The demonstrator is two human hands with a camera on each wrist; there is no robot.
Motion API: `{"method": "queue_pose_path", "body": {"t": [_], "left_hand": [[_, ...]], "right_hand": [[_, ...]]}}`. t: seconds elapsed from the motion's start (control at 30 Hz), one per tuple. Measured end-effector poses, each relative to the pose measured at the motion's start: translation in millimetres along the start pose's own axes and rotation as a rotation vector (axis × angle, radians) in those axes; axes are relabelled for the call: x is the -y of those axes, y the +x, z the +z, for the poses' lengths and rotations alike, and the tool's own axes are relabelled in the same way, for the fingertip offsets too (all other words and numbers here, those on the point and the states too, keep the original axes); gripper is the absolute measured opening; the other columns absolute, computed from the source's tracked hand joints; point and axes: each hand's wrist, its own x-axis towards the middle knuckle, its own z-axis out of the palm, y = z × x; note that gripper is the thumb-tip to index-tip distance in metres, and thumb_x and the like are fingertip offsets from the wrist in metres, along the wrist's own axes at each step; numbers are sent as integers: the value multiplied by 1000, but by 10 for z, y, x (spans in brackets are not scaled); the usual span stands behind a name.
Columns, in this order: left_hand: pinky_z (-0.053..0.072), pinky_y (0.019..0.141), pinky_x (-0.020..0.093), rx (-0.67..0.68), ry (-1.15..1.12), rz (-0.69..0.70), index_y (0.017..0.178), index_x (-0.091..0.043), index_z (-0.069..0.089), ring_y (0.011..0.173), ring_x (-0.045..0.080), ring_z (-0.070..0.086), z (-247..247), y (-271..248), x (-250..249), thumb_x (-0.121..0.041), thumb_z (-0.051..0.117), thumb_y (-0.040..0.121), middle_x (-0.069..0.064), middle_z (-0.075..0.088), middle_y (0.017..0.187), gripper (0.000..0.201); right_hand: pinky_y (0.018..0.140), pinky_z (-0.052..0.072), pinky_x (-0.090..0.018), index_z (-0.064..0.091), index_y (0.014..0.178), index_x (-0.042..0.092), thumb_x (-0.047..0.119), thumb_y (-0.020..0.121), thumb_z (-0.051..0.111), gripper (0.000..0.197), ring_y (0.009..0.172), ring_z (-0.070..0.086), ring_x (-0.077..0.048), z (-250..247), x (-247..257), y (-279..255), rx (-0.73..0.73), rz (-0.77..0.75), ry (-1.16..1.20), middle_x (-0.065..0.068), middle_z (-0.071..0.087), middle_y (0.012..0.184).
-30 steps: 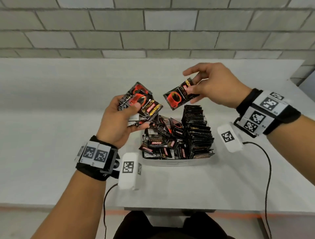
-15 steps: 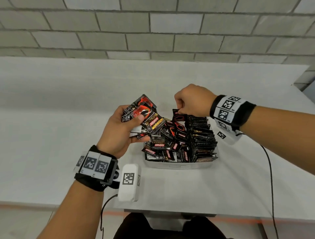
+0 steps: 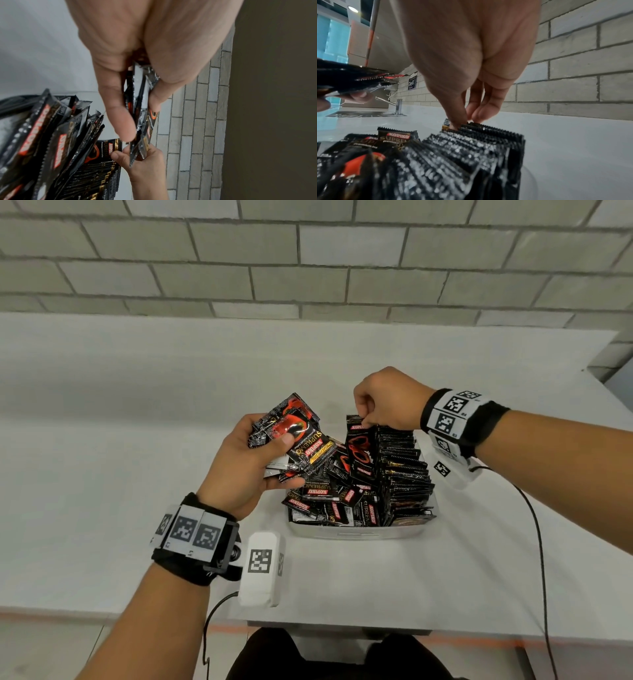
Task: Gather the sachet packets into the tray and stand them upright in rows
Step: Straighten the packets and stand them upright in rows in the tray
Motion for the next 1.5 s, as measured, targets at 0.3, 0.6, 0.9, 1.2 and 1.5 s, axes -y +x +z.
{"method": "queue_pose_path", "body": {"t": [0.3,0.6,0.9,1.2,1.5], "left_hand": [[61,58,39,26,-18,10,125,-12,56,93,30,76,141,-7,-24,-9,68,93,8,72,113,34],[63,63,45,18,-88,42,126,-13,53,94,32,76,251,1,-28,-14,64,96,9,73,115,32],[63,67,48,-66,181,160,138,-38,39,92,26,76,-37,82,-217,-1,69,92,7,70,118,66],[49,67,30,532,1324,144,88,-26,63,66,13,61,418,446,-747,-22,80,85,-1,69,79,17],[54,97,39,894,1746,-145,152,-32,40,106,22,68,911,885,-421,-37,77,86,5,70,122,76]], "right_hand": [[68,54,-26,70,85,20,56,83,73,36,69,64,-10,-295,394,-380,-131,-15,340,2,70,77],[69,64,-41,59,110,6,4,92,69,21,74,75,-33,-71,525,-562,92,26,941,-15,75,89],[74,63,-37,66,107,15,4,101,53,18,84,71,-32,-351,158,-407,-177,152,537,-12,52,110],[72,52,-19,73,91,20,16,77,85,18,75,66,-9,-269,111,-290,-167,77,266,4,72,82],[58,40,-8,71,82,13,12,79,82,11,63,54,4,-120,125,-246,-101,-30,67,16,58,68]]}}
